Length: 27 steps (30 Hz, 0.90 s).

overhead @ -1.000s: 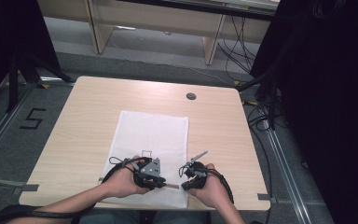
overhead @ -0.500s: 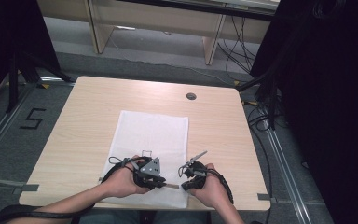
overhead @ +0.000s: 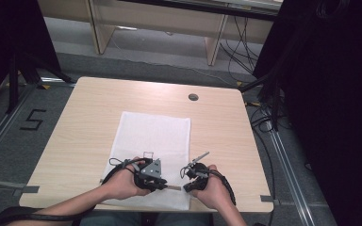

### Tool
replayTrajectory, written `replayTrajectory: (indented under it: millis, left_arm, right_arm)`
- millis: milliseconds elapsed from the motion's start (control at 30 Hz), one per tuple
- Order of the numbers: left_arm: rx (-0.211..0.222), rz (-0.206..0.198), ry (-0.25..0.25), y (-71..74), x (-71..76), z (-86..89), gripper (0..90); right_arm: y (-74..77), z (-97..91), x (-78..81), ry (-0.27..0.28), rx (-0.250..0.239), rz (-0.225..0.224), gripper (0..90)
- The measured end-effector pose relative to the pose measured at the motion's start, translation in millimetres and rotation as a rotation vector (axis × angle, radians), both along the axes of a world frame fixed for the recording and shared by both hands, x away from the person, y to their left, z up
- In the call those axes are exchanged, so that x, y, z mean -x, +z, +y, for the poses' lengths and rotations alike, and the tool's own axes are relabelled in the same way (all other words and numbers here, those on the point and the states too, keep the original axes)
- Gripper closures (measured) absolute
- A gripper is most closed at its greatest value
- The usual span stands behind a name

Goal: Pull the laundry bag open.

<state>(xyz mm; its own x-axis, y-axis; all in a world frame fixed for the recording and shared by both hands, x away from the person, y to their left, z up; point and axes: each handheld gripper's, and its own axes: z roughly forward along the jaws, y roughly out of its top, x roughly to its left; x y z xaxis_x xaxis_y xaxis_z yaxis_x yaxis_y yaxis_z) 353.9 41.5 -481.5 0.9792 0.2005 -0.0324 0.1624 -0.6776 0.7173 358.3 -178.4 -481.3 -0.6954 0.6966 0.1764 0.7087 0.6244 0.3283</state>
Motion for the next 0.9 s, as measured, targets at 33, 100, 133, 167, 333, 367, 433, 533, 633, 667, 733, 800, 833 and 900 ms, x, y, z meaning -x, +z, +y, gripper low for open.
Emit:
replayTrajectory:
  millis: [33, 100, 133, 167, 333, 367, 433, 533, 633, 667, 733, 800, 833, 900]
  left_arm:
    - [0.004, -0.005, 0.0, 0.1, -0.2, 0.7, 81.8]
    - [0.01, 0.004, 0.005, 0.9, -0.7, 2.3, 81.8]
    - [0.012, 0.01, 0.009, 1.0, -0.7, 2.4, 81.8]
    - [0.006, -0.009, -0.003, 1.6, -1.6, 2.9, 81.8]
    - [-0.001, -0.005, 0.001, 2.6, -0.2, 2.4, 81.8]
    - [0.002, -0.004, 0.002, 2.9, 0.3, 2.2, 81.9]
    - [0.002, -0.006, 0.0, 2.9, 0.5, 1.8, 81.8]
    - [0.0, -0.001, 0.0, 2.3, -0.1, 2.2, 81.8]
    - [0.005, 0.004, 0.005, 2.0, -0.6, 2.0, 81.8]
    - [0.003, 0.004, 0.003, 2.2, -1.1, 2.0, 81.9]
    - [0.004, 0.002, 0.003, 2.4, -1.4, 2.1, 81.8]
    - [0.004, 0.005, 0.006, 2.3, -0.5, 2.0, 81.8]
    - [0.005, 0.006, 0.007, 2.4, -0.4, 2.0, 81.8]
    - [0.006, 0.005, 0.005, 2.6, -0.5, 2.0, 81.8]
  right_arm:
    - [0.1, 0.0, 0.1, -0.003, 0.0, 0.003, 90.0]
    - [-0.2, -0.3, -0.3, 0.002, -0.001, -0.003, 90.0]
    - [-0.2, -0.2, -0.2, 0.001, -0.001, -0.003, 90.0]
    - [-0.1, -0.2, -0.2, 0.001, -0.001, -0.003, 90.0]
    - [0.1, -0.2, 0.4, -0.009, -0.003, 0.002, 90.0]
    - [0.0, -0.1, 0.8, -0.019, -0.008, 0.01, 90.0]
    - [0.5, -0.7, 0.8, -0.024, -0.008, 0.02, 90.0]
    - [-0.4, -1.4, -0.9, -0.013, -0.008, 0.013, 90.0]
    - [-1.0, -2.2, -1.4, -0.005, -0.017, 0.007, 90.0]
    - [-0.8, -1.9, -0.5, -0.021, -0.018, 0.01, 90.0]
    - [-1.0, -2.2, -0.7, -0.016, -0.018, 0.005, 90.0]
    - [-0.8, -1.4, -0.4, 0.001, -0.014, -0.004, 90.0]
    - [-0.1, -0.6, 0.4, -0.005, -0.007, 0.001, 90.0]
    - [-0.3, 0.1, 0.2, 0.008, 0.002, -0.011, 90.0]
